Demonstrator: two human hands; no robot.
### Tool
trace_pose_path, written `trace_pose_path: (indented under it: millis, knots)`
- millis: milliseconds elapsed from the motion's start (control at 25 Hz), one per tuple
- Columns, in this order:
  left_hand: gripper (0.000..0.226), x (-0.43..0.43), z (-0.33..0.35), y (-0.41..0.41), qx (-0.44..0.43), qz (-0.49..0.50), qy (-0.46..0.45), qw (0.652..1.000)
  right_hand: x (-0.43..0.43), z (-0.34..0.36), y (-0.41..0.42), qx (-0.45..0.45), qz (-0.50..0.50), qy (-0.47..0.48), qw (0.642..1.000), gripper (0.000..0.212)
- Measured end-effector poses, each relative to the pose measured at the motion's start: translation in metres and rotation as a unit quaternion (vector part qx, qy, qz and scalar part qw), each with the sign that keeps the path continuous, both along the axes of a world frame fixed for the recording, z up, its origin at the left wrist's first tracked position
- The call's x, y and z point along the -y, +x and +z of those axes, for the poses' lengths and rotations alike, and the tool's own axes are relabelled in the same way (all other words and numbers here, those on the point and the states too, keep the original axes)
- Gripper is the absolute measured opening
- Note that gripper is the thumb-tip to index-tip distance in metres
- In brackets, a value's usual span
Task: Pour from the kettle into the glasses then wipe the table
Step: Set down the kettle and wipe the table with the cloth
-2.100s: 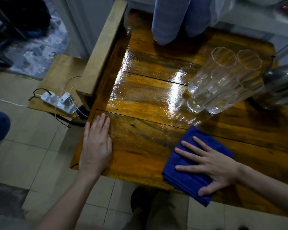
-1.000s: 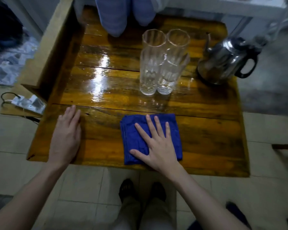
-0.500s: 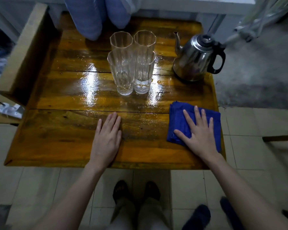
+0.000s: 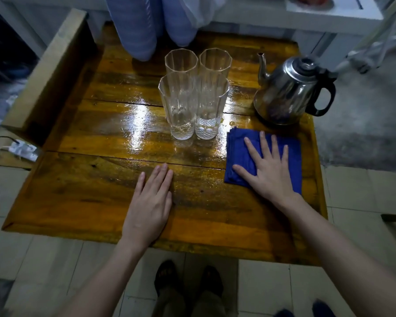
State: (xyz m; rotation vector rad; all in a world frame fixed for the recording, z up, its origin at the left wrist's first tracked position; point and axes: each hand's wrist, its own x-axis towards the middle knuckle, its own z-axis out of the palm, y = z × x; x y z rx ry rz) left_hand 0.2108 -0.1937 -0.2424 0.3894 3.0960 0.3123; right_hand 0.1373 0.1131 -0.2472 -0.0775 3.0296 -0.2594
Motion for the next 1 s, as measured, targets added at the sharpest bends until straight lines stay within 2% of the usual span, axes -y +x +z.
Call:
trace_pose_path:
  millis: [200, 400, 640, 800, 1000]
  knots:
    - [0.052, 0.001, -0.001, -0.001, 0.000, 0.001, 0.004, 1.000, 0.028, -0.005, -0.055, -0.005, -0.026, 0.005, 1.000, 0.081]
    - [0.052, 0.002, 0.000, -0.001, 0.006, 0.002, 0.014, 1.000, 0.025, -0.004, -0.046, -0.018, -0.008, 0.000, 1.000, 0.078]
    - [0.051, 0.003, 0.003, 0.000, 0.012, 0.002, 0.041, 0.999, 0.040, 0.003, 0.019, -0.003, 0.009, -0.021, 1.000, 0.078]
    - [0.046, 0.013, 0.010, -0.002, 0.020, 0.004, 0.141, 0.990, 0.050, 0.007, 0.087, 0.014, 0.053, 0.004, 0.999, 0.083]
    - [0.046, 0.100, 0.012, -0.005, -0.001, 0.029, 0.069, 0.997, 0.108, 0.008, 0.117, 0.022, 0.054, 0.012, 0.998, 0.085]
